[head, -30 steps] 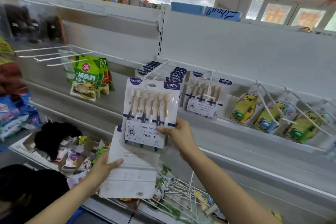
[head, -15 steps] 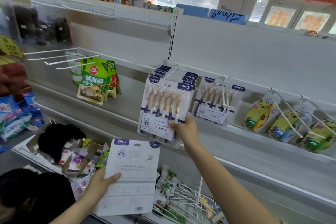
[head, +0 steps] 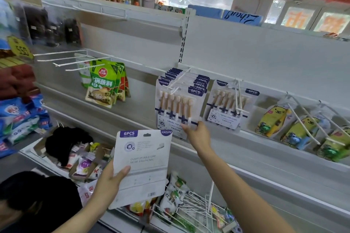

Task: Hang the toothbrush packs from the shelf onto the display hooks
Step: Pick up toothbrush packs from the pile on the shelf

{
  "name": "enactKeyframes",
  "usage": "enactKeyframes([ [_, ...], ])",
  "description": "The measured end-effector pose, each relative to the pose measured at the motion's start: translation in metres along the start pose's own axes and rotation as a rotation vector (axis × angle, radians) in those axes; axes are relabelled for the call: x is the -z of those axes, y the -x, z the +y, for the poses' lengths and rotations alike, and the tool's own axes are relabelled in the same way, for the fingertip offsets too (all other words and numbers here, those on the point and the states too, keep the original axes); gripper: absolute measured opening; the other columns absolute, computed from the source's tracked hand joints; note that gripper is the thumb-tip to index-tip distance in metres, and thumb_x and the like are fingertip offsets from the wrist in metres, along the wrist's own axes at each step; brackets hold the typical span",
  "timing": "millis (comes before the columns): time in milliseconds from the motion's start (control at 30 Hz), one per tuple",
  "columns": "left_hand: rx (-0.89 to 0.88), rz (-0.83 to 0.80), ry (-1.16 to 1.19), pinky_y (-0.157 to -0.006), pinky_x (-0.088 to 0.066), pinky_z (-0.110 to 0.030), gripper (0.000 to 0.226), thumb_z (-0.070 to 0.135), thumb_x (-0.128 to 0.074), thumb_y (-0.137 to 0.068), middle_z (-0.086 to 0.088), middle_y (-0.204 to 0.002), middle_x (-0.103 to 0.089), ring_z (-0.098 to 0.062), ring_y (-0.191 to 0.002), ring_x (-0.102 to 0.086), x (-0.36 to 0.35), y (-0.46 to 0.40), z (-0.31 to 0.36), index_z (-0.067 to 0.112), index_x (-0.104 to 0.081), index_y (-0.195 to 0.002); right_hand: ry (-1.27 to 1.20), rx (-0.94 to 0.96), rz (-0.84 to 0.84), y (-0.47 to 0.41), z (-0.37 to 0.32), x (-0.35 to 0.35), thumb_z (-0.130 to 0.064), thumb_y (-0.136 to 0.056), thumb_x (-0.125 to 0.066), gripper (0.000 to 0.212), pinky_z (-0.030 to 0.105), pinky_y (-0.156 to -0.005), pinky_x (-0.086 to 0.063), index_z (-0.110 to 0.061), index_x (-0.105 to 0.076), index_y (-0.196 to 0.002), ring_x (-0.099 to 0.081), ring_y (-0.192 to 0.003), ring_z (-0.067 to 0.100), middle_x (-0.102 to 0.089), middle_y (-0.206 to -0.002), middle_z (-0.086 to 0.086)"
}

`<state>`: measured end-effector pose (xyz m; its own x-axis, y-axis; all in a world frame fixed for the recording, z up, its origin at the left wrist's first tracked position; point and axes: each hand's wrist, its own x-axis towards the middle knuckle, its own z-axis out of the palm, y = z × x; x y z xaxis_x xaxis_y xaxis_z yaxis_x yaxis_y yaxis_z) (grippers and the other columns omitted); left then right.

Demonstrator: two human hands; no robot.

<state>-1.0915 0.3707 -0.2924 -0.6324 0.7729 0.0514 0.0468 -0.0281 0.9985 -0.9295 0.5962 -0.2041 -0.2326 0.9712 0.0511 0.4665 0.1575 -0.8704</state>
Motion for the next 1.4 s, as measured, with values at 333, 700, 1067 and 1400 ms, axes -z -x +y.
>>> enactKeyframes([
  [333,-0.143,-0.177,-0.170,-0.091,-0.043,-0.003,0.051,0.000,-0.038,-0.102,0.022,-0.126,-0.044,0.028,-0.107,-0.044,-0.046,0.016,0.034,0.041,-0.026,-0.130,0.232,0.319,-0.084,0.076,-0.016,0.025,-0.026,-0.089,-0.070,0.048,0.028,-0.100,-0.046,-0.014,-0.053,-0.133,-0.054,-0.114,0.014,-0.051,-0.127,-0.001],
  [700,-0.471,-0.412,-0.484,-0.120,-0.014,-0.028,0.076,0.036,-0.051,-0.099,0.011,-0.160,0.002,-0.008,-0.151,0.002,-0.109,0.034,0.035,0.037,0.000,-0.156,0.096,0.426,-0.101,0.118,-0.011,0.037,-0.029,-0.094,-0.064,0.012,0.023,-0.058,-0.045,-0.018,-0.064,-0.099,-0.059,-0.065,0.004,-0.067,-0.077,-0.005],
  [1067,-0.042,-0.161,-0.063,-0.116,-0.033,-0.042,0.102,0.041,-0.082,-0.071,0.013,-0.156,-0.031,-0.012,-0.142,-0.032,-0.054,-0.008,0.032,0.044,-0.020,-0.151,-0.286,0.349,-0.238,0.086,-0.021,0.061,-0.014,-0.092,-0.069,0.007,0.012,-0.068,-0.049,-0.014,-0.074,-0.096,-0.071,-0.083,-0.001,-0.076,-0.084,-0.013],
  [1400,-0.059,-0.182,-0.104,-0.099,-0.052,-0.048,0.055,0.033,-0.084,-0.070,0.003,-0.117,-0.070,-0.020,-0.108,-0.067,-0.026,-0.071,0.042,0.032,-0.057,-0.119,-0.280,0.331,-0.135,0.042,-0.049,0.035,-0.019,-0.092,-0.070,0.006,0.025,-0.075,-0.056,-0.024,-0.072,-0.089,-0.072,-0.083,0.004,-0.077,-0.090,-0.005],
])
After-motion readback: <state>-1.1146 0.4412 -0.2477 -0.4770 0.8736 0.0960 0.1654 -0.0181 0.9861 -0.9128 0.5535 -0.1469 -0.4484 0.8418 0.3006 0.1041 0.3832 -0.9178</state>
